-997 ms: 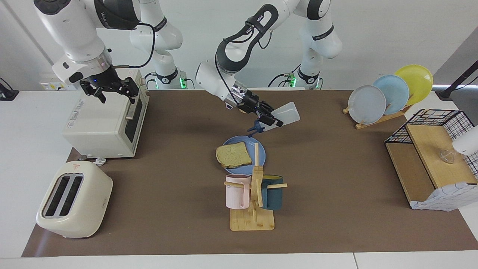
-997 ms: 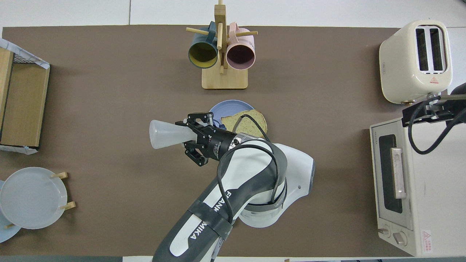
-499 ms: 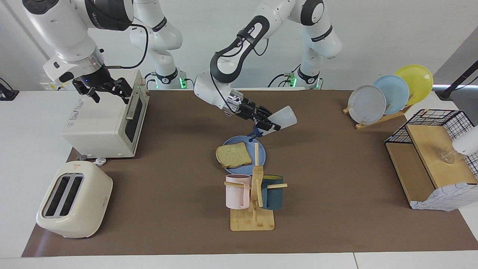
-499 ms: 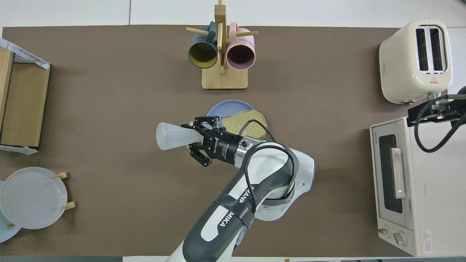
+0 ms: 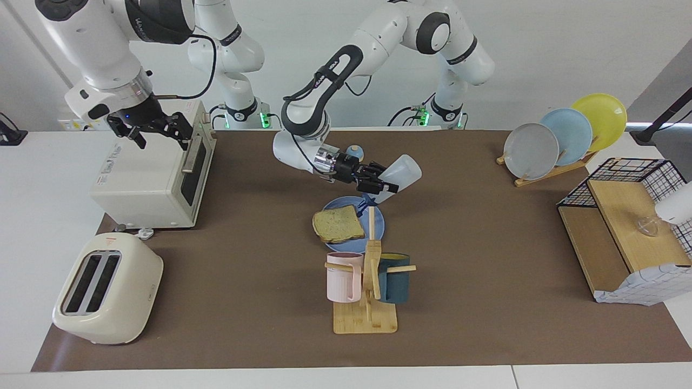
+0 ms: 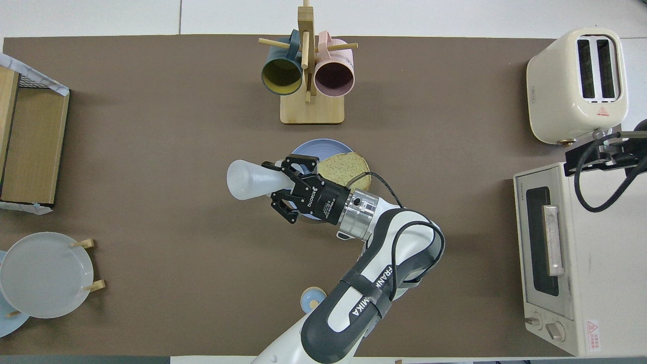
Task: Put bread on plate and add seasoning
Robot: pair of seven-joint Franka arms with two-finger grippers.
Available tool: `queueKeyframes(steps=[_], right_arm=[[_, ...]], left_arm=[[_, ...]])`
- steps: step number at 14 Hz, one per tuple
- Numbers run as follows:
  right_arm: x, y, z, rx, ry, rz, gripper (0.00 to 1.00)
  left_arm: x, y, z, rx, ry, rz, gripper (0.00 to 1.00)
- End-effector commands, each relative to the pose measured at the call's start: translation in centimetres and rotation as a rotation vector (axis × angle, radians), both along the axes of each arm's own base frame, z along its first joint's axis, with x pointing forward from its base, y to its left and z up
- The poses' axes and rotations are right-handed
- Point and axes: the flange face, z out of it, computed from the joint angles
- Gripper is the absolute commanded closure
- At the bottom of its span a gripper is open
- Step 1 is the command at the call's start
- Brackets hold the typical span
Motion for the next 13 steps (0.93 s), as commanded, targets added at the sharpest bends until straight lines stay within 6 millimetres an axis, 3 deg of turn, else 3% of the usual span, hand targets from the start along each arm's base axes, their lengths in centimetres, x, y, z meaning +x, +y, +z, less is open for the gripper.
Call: queueKeyframes(steps=[1,3,4,5,9,13], right_arm=[[-0.3,-0.3,0.2,0.011,0.005,0.024,0.00],[-0.3,-0.7,0.2,0.011,0.003,0.017,0.00],[-0.3,-0.8,0.2,0.011,0.002,0.012,0.00],[-0.3,-0.6,0.2,0.010,0.000,0.014,0.00],[-0.3,-0.5,0.2,0.010,0.002,0.015,0.00],[-0.3,-0.5,0.2,0.010,0.002,0.017,0.00]], left_arm=[[-1.0,-1.2,0.5,0.027,-0.026,-0.009,1.00],[-3.1,-3.0,0.7,0.030,-0.033,-0.052,1.00],[-4.1,-3.6,-1.0,0.097,-0.052,-0.062,1.00],[-4.0,-3.6,-1.3,0.107,-0.051,-0.063,1.00],[-2.8,-3.3,-0.7,0.065,-0.039,-0.050,1.00],[1.1,-1.1,-0.4,0.007,-0.025,-0.017,1.00]])
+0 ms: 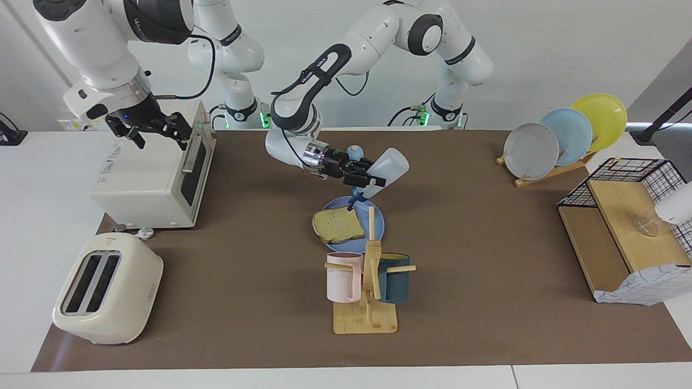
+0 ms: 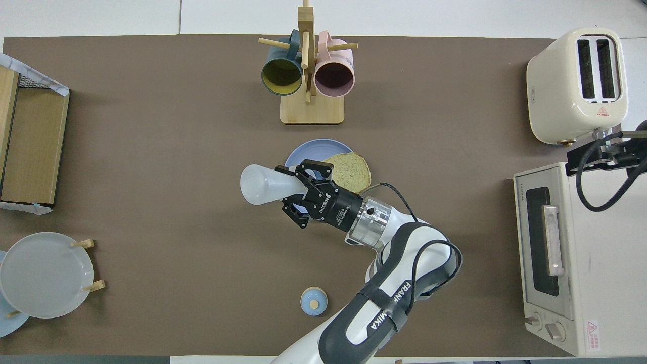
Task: Put bread on plate and add seasoning
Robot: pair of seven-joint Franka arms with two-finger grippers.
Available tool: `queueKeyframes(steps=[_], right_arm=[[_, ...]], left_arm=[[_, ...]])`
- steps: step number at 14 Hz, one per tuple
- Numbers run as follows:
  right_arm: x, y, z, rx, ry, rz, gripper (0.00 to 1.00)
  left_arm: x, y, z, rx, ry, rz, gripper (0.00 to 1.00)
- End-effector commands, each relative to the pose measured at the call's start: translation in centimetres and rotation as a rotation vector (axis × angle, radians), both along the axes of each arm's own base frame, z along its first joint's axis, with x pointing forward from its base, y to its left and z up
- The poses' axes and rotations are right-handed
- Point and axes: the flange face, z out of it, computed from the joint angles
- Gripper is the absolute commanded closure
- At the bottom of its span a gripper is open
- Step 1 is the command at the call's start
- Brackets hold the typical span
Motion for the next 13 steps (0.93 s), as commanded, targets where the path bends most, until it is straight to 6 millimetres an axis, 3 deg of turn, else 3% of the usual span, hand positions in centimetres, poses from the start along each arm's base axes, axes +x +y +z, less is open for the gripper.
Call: queueKeyframes(steps=[1,5,7,11,13], right_arm=[[-0.3,-0.2,0.2,0.010,0.000,0.020,0.00],[-0.3,-0.3,0.2,0.010,0.000,0.018,0.00],[-0.3,-0.2,0.2,0.010,0.000,0.020,0.00],[-0.3,-0.3,0.2,0.010,0.002,0.020,0.00],[-0.3,-0.2,0.2,0.010,0.002,0.021,0.00]], left_arm=[[3.5,1.7,-0.3,-0.036,0.019,0.028,1.00],[7.5,5.0,-0.7,-0.063,0.033,0.058,1.00],[8.6,5.8,-0.7,-0.067,0.031,0.063,1.00],[7.2,4.6,-0.8,-0.065,0.040,0.051,1.00],[3.8,1.6,-0.7,-0.073,0.053,0.012,1.00]])
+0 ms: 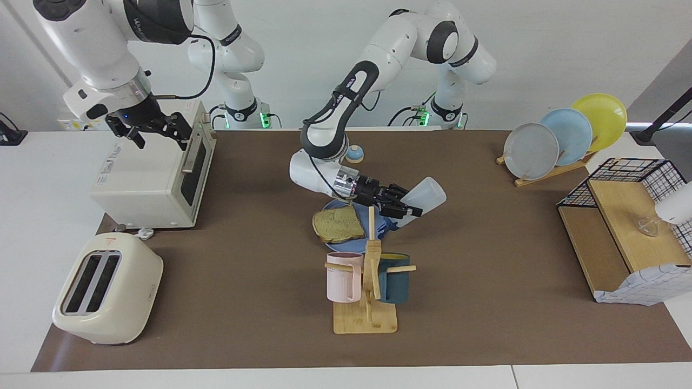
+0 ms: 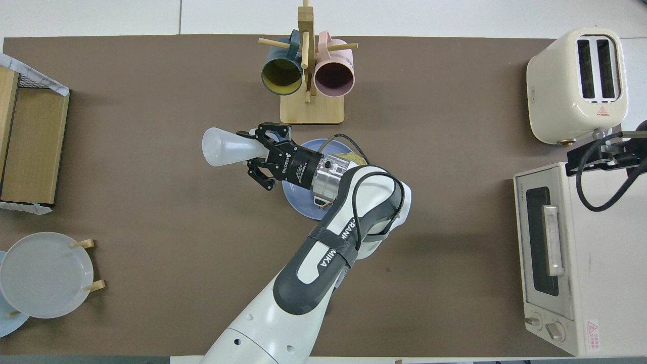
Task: Put bread on plate and add seasoning
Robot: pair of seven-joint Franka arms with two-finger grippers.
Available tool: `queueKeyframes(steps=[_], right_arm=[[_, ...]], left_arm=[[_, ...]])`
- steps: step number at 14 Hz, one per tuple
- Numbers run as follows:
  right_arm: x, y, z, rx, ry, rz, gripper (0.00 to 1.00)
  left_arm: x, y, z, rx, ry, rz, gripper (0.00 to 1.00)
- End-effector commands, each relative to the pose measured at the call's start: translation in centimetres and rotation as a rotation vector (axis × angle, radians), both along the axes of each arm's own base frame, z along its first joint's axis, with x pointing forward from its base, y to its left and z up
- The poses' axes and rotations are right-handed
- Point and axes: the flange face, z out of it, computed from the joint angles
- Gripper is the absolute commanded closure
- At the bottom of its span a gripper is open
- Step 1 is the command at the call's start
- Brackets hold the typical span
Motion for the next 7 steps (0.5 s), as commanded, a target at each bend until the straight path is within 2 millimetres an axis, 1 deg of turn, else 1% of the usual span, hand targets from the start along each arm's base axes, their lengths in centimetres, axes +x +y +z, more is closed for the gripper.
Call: queueKeyframes(steps=[1,2,4,5,7], right_arm=[[-0.3,-0.3,0.2,0.010,0.000,0.020,0.00],[-0.3,-0.3,0.2,0.010,0.000,0.020,0.00],[-0.3,-0.3,0.2,0.010,0.002,0.020,0.00],[-0.3,-0.2,0.2,0.010,0.000,0.020,0.00],[-0.3,-0.3,0.2,0.010,0.000,0.020,0.00]], left_arm=[[-4.4,-3.9,0.4,-0.005,0.014,-0.027,1.00],[-6.1,-5.2,0.6,-0.008,0.017,-0.047,1.00],[-8.4,-6.7,0.7,-0.012,0.024,-0.062,1.00],[-9.2,-7.2,0.7,-0.013,0.027,-0.072,1.00],[-9.2,-7.2,0.7,-0.014,0.027,-0.072,1.00]])
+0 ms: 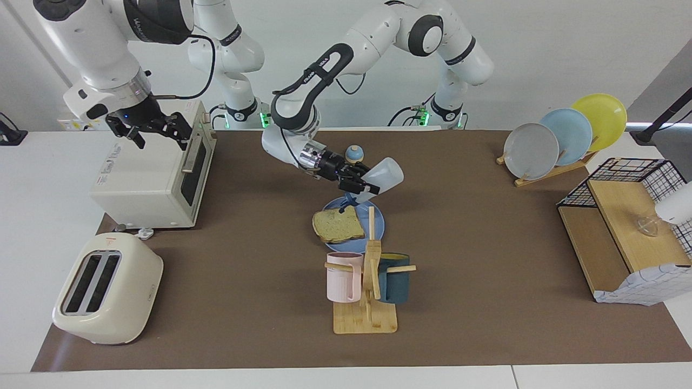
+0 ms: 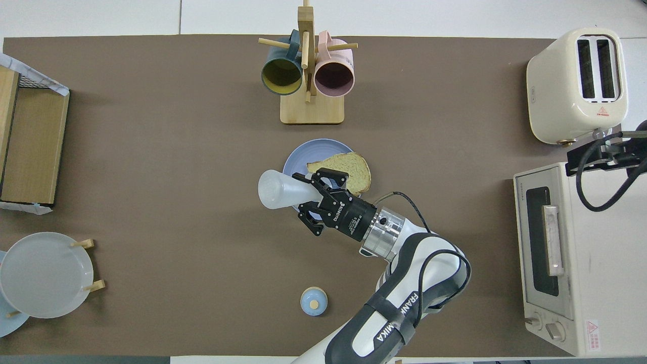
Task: Put bread on plate and add seasoning
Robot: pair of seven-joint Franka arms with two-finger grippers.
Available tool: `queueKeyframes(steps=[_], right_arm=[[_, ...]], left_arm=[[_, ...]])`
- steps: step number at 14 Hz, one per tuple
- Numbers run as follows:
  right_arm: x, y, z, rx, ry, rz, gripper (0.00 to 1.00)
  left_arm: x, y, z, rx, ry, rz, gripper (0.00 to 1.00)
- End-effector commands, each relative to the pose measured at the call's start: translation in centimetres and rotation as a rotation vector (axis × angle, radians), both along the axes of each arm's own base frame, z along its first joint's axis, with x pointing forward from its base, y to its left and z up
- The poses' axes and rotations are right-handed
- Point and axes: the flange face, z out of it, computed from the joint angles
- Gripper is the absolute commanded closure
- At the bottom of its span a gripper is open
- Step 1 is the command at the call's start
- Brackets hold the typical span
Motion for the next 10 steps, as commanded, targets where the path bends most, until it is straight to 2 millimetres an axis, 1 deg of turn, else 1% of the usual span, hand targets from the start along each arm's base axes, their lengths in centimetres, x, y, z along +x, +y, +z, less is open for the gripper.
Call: queueKeyframes(steps=[1,2,3,7,8,10], right_arm=[[-0.3,-0.3,0.2,0.010,0.000,0.018,0.00],[-0.3,-0.3,0.2,0.010,0.000,0.018,0.00],[-0.3,-0.3,0.2,0.010,0.000,0.018,0.00],[-0.3,-0.3,0.2,0.010,0.000,0.018,0.00],[-0.3,-0.3,0.2,0.010,0.002,0.018,0.00],[-0.3,-0.2,0.2,0.010,0.000,0.021,0.00]], left_arm=[[1.2,0.7,0.6,-0.007,0.002,0.035,1.00],[2.0,1.2,0.5,-0.010,0.001,0.042,1.00],[3.4,2.2,0.5,-0.011,-0.003,0.058,1.00],[10.9,8.0,0.2,-0.013,-0.012,0.119,1.00],[12.3,9.2,0.1,-0.007,-0.015,0.126,1.00],[13.8,10.5,0.0,-0.012,-0.016,0.129,1.00]])
